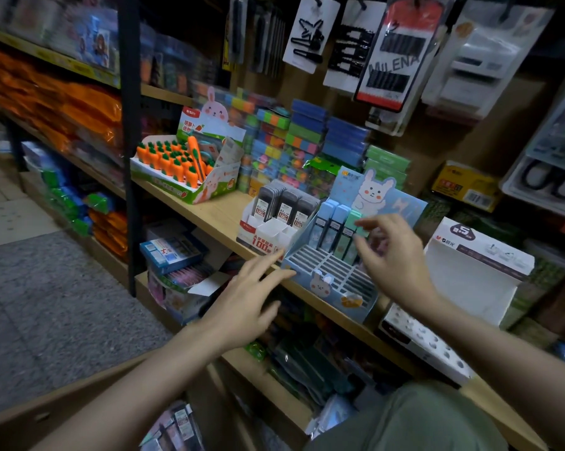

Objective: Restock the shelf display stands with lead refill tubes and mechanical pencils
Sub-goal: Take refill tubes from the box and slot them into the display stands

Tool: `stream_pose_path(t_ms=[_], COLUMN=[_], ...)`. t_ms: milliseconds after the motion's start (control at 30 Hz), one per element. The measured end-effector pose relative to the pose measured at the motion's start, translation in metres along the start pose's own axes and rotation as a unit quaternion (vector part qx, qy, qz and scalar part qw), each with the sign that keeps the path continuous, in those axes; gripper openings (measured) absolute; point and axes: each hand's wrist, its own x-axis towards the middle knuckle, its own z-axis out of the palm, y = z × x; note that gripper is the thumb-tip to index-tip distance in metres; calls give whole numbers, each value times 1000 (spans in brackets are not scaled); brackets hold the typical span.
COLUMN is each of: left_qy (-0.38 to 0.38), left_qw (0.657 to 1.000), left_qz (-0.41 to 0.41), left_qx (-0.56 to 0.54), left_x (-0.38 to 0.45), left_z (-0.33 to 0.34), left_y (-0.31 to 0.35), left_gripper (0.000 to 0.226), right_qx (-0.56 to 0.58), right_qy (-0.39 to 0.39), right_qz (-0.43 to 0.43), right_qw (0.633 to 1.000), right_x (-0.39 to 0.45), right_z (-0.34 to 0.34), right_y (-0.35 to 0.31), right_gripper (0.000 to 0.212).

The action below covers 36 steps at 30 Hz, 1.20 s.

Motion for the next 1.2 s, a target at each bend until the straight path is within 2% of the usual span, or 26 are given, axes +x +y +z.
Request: stream_pose_path(t_ms=[67, 167, 233, 300, 333, 400, 500, 600, 667, 700, 767, 833, 933, 1067, 1200], left_qy=[10, -66, -121, -121, -108, -81, -27, 20, 45, 53, 56, 65, 33, -12, -2], left_qw=[996, 964, 921, 865, 831, 765, 700, 640, 612, 614, 653, 703, 741, 763, 765], left_qz=[-49, -175, -275, -399, -465, -571, -660, -718, -733, -734, -726, -697, -665, -646, -644], left_qx=[-78, -189, -247, -279, -285, -285, -271, -272, -293, -286, -207, -125, -84, -34, -5], left_x=[-14, -50, -88, -136, -161, -207, -264, -298, -309, -312, -316, -318, -315, -313, -313], left_z=[-3, -2, 4, 13, 21, 39, 77, 118, 138, 144, 149, 153, 156, 165, 170], left_y=[-2, -16, -30, -43, -48, -53, -54, -48, -45, -44, -46, -51, -60, -73, -75], left_gripper=[37, 19, 14, 10, 15, 19, 21, 17, 22, 20, 7, 22, 41, 51, 43], right_qx=[50, 107, 119, 128, 138, 158, 131, 72, 28, 9, -21, -49, -83, -97, -82], right_qy=[-63, -223, -349, -451, -490, -543, -584, -614, -620, -618, -615, -613, -604, -592, -536], right_qz=[-31, -60, -67, -42, -13, 62, 151, 168, 160, 157, 151, 139, 130, 134, 161], right_qw=[996, 967, 927, 882, 861, 823, 787, 768, 768, 771, 773, 776, 782, 789, 824], right_x=[-26, -67, -98, -133, -152, -189, -237, -271, -288, -296, -312, -326, -336, -340, -346], right_z=[16, 52, 81, 115, 133, 168, 212, 247, 262, 267, 276, 285, 297, 307, 310], right_y=[-22, -57, -74, -83, -85, -88, -88, -81, -77, -75, -72, -69, -66, -64, -64], right_gripper=[11, 6, 8, 10, 10, 7, 12, 30, 35, 38, 51, 60, 67, 72, 46])
